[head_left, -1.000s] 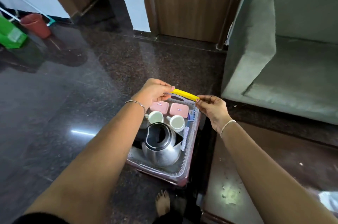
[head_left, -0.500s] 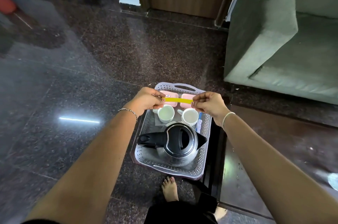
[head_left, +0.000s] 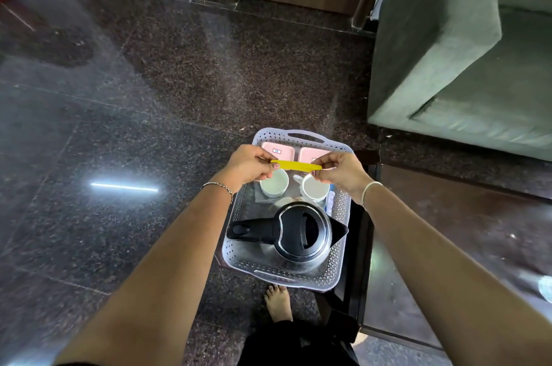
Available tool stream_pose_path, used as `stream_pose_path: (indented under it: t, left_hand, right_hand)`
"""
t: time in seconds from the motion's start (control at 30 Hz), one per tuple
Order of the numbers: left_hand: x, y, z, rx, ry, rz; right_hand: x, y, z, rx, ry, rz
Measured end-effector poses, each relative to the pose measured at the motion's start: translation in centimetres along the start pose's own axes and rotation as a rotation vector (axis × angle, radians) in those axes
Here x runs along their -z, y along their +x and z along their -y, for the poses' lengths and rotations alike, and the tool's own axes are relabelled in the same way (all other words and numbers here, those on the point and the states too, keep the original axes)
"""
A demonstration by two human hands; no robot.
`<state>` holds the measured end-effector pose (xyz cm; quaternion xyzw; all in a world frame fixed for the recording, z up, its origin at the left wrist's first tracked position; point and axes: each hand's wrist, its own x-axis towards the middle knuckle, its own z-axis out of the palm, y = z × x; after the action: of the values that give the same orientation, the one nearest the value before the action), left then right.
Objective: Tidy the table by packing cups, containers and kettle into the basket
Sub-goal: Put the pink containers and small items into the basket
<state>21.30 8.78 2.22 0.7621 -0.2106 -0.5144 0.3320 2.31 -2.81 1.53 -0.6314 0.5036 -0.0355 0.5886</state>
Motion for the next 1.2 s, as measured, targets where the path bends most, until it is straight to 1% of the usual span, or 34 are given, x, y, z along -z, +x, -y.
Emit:
stream_pose_path:
  t: [0.23,0.33,0.43,0.5,0.57,0.63,0.73,0.83,1.0,1.2]
  left_hand:
    - [-2.6,0.7,-2.0,-0.017,0.000,0.034]
    - [-3.5,1.2,-2.7,-0.008,-0.038,0.046]
    - [-3.8,1.5,-3.1,0.011,-0.110,0.041]
    - [-3.7,1.7,-2.8,0.027,-0.125,0.027]
    - [-3.4,2.0,-2.4,0.054,-0.116,0.005]
    - [-3.4,2.4,-2.0,0.077,-0.096,-0.013]
    - [-3.8,2.9,-1.4,0.087,-0.086,-0.009]
    - [-4.3,3.5,-1.1,0.090,-0.072,0.005]
    - [-5.0,4.3,-0.4,0.065,-0.014,0.016]
    - [-5.4,4.4,0.6,0.062,0.018,0.017]
  right_hand:
    - [1.0,1.3,-0.1,0.088,-0.298,-0.044]
    - [2.0,1.9,-0.2,0.112,-0.357,-0.070]
    - [3.3,2.2,-1.0,0.075,-0.329,-0.186]
    - [4.1,2.2,-1.8,0.010,-0.224,-0.279]
    - [4.8,2.0,-2.7,-0.057,-0.117,-0.309]
    - [5.0,1.8,-3.4,-0.115,-0.096,-0.310]
    - [4.6,1.5,-4.1,-0.167,-0.212,-0.335]
    - [3.4,1.0,-4.5,-0.165,-0.374,-0.368]
    - [1.6,0.6,-5.3,-0.102,-0.488,-0.385]
    - [0.4,1.3,-6.1,-0.002,-0.748,-0.331]
